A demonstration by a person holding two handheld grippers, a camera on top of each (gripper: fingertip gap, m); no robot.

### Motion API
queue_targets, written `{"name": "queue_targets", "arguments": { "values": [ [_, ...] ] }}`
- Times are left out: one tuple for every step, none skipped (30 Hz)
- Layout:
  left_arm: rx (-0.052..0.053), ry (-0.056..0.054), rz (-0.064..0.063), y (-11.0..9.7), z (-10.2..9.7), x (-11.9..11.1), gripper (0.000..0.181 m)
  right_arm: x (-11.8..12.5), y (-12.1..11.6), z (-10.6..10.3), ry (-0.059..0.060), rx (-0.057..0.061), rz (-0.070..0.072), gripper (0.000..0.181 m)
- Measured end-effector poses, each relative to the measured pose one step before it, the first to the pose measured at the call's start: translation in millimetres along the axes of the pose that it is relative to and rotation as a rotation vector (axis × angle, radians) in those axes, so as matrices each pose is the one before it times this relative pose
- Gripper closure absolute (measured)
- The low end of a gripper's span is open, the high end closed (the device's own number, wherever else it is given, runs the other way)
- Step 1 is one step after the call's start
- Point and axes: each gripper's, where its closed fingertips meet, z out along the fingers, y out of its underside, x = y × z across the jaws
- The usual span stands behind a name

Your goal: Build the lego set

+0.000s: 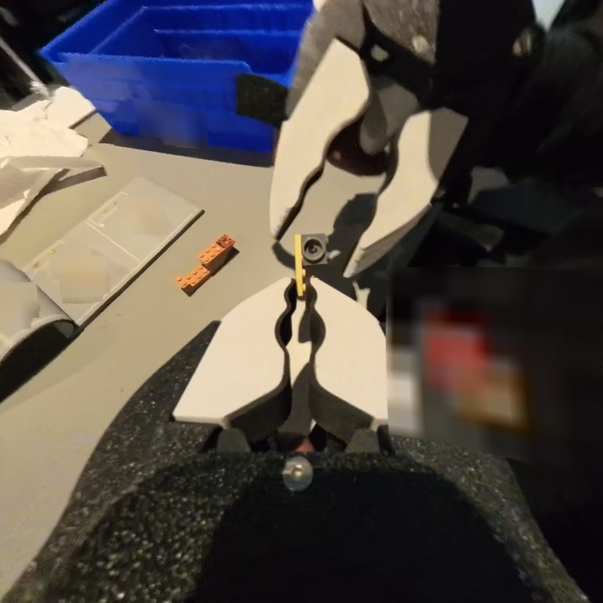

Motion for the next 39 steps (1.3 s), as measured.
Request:
{"name": "queue_targets", "arguments": {
  "values": [
    [0.0338, -0.0176, -0.0432, -2.55, -0.70, -2.83, 0.177, 2.75, 0.15, -0.75, 0.0202, 0.0315, 0.0357, 0.140],
    [0.0305, -0.0031, -0.0449, -2.58, -0.68, -0.60, 0.177, 3.15, -1.37, -0.99, 0.0203, 0.0440, 0.0439, 0.138],
    [0.0388, -0.0046, -0.0419, -3.61, -0.97, -0.38, 0.176, 3.57, -3.33, -1.46, 0.0181, 0.0585, 0.0594, 0.138],
    [0.0414, -0.0041, -0.0368, -3.91, -1.19, -0.45, 0.176, 2.40, -5.74, -2.12, 0.0031, 0.0754, 0.0794, 0.137],
    [0.0460, 0.0015, -0.0333, -4.25, -1.40, 0.37, 0.177, 0.32, -6.16, -2.10, -0.0149, 0.0760, 0.0929, 0.137],
    [0.0570, 0.0029, -0.0415, -5.26, -1.84, 0.23, 0.177, -0.81, -5.20, -1.79, -0.0220, 0.0661, 0.0891, 0.137],
    [0.0525, 0.0192, -0.0494, -4.41, -1.51, 1.74, 0.177, -1.35, -4.67, -1.63, -0.0218, 0.0596, 0.0763, 0.137],
    [0.0612, 0.0271, -0.0570, -5.02, -1.85, 2.01, 0.177, -1.61, -3.66, -1.05, -0.0195, 0.0465, 0.0664, 0.138],
    [0.0642, 0.0353, -0.0666, -5.07, -1.96, 2.34, 0.177, -0.87, -3.29, -0.38, -0.0102, 0.0375, 0.0578, 0.138],
    [0.0544, 0.0397, -0.0757, -3.68, -1.81, 2.30, 0.177, -2.89, -3.30, 0.22, -0.0198, 0.0321, 0.0481, 0.139],
    [0.0506, 0.0404, -0.0705, -3.17, -1.79, 2.11, 0.177, -4.06, -2.46, 1.27, -0.0223, 0.0213, 0.0438, 0.139],
    [0.0424, 0.0346, -0.0615, -2.16, -1.41, 1.59, 0.177, -3.61, -1.34, 2.15, -0.0138, 0.0125, 0.0361, 0.139],
    [0.0283, 0.0358, -0.0481, -0.75, -0.94, 2.54, 0.177, -3.63, 0.06, 2.97, -0.0083, 0.0007, 0.0236, 0.139],
    [0.0216, 0.0307, -0.0396, -0.05, -0.65, 2.57, 0.177, -3.37, 1.25, 3.32, -0.0017, -0.0113, 0.0091, 0.139],
    [0.0205, 0.0281, -0.0286, -0.19, -0.45, 2.91, 0.177, -2.61, 0.89, 3.36, 0.0077, -0.0109, -0.0002, 0.139],
    [0.0158, 0.0260, -0.0139, 0.22, -0.06, 3.39, 0.177, -3.09, 0.24, 3.12, 0.0044, -0.0099, -0.0037, 0.139],
    [0.0125, 0.0183, -0.0044, 0.41, -0.08, 3.06, 0.177, -3.26, -0.40, 2.80, 0.0047, -0.0077, -0.0077, 0.139],
    [0.0137, 0.0148, 0.0052, 0.08, 0.06, 3.06, 0.177, -3.19, -1.59, 2.02, 0.0071, 0.0005, -0.0118, 0.139],
    [0.0111, 0.0144, 0.0139, 0.15, 0.01, 3.43, 0.177, -3.43, -1.97, 1.50, 0.0064, 0.0026, -0.0149, 0.140],
    [0.0095, 0.0036, 0.0148, 0.02, -0.03, 2.08, 0.177, -2.60, -1.41, 1.17, 0.0117, -0.0012, -0.0180, 0.140],
    [0.0094, 0.0035, 0.0145, -0.14, -0.11, 1.96, 0.177, -2.39, -1.17, 0.79, 0.0131, -0.0009, -0.0223, 0.142],
    [0.0109, 0.0085, 0.0125, -0.50, -0.16, 2.67, 0.177, -1.94, -0.22, 0.54, 0.0154, -0.0065, -0.0247, 0.145],
    [0.0128, 0.0078, 0.0124, -0.88, -0.08, 2.70, 0.177, -1.56, -0.03, 0.26, 0.0160, -0.0069, -0.0232, 0.147],
    [0.0131, 0.0046, 0.0171, -1.09, 0.02, 2.32, 0.177, -2.26, -0.68, -0.07, 0.0073, -0.0011, -0.0171, 0.150],
    [0.0079, 0.0071, 0.0224, -0.49, 0.05, 2.80, 0.177, -3.07, -1.01, -0.39, -0.0032, 0.0019, -0.0113, 0.154],
    [0.0048, 0.0092, 0.0251, -0.22, 0.32, 3.11, 0.177, -2.84, -1.52, -0.72, -0.0043, 0.0055, -0.0084, 0.157],
    [0.0026, 0.0105, 0.0242, -0.08, 0.50, 3.26, 0.177, -2.41, -2.03, -1.04, -0.0030, 0.0095, -0.0060, 0.159],
    [0.0053, 0.0114, 0.0242, -0.49, 0.32, 3.28, 0.177, -3.04, -1.47, -1.02, -0.0103, 0.0053, -0.0046, 0.160],
    [0.0062, 0.0095, 0.0235, -0.85, 0.32, 2.86, 0.177, -2.81, -1.00, -0.82, -0.0088, 0.0017, -0.0035, 0.159],
    [0.0051, 0.0084, 0.0196, -0.64, 0.32, 2.50, 0.177, -2.71, -0.97, -0.98, -0.0079, 0.0038, -0.0061, 0.160],
    [0.0065, 0.0113, 0.0147, -0.97, 0.23, 2.62, 0.177, -2.54, -0.73, -0.82, -0.0081, 0.0016, -0.0054, 0.160],
    [0.0042, 0.0130, 0.0109, -0.70, 0.43, 2.70, 0.177, -2.49, -0.85, -0.94, -0.0080, 0.0027, -0.0026, 0.159],
    [0.0006, 0.0102, 0.0090, -0.08, 0.59, 2.18, 0.177, -2.92, -1.34, -0.98, -0.0120, 0.0059, -0.0019, 0.159],
    [0.0011, 0.0091, 0.0105, -0.07, 0.36, 1.89, 0.177, -3.09, -1.29, -0.92, -0.0127, 0.0041, -0.0017, 0.159],
    [0.0026, 0.0087, 0.0103, -0.19, 0.44, 1.82, 0.177, -2.34, -1.22, -0.66, -0.0072, 0.0033, -0.0046, 0.158],
    [-0.0008, 0.0074, 0.0059, 0.18, 0.66, 1.51, 0.177, -1.63, -1.01, -0.55, -0.0014, 0.0014, -0.0070, 0.158],
    [-0.0028, 0.0064, 0.0063, 0.55, 0.69, 1.45, 0.177, -1.29, -0.98, -0.54, 0.0009, 0.0017, -0.0073, 0.158],
    [-0.0022, 0.0053, 0.0103, 0.42, 0.58, 1.50, 0.177, -1.29, -0.72, -0.40, -0.0007, 0.0011, -0.0067, 0.158],
    [-0.0013, 0.0036, 0.0129, 0.37, 0.61, 1.44, 0.177, -1.22, -0.65, -0.38, -0.0009, 0.0018, -0.0055, 0.159]
  ]
}}
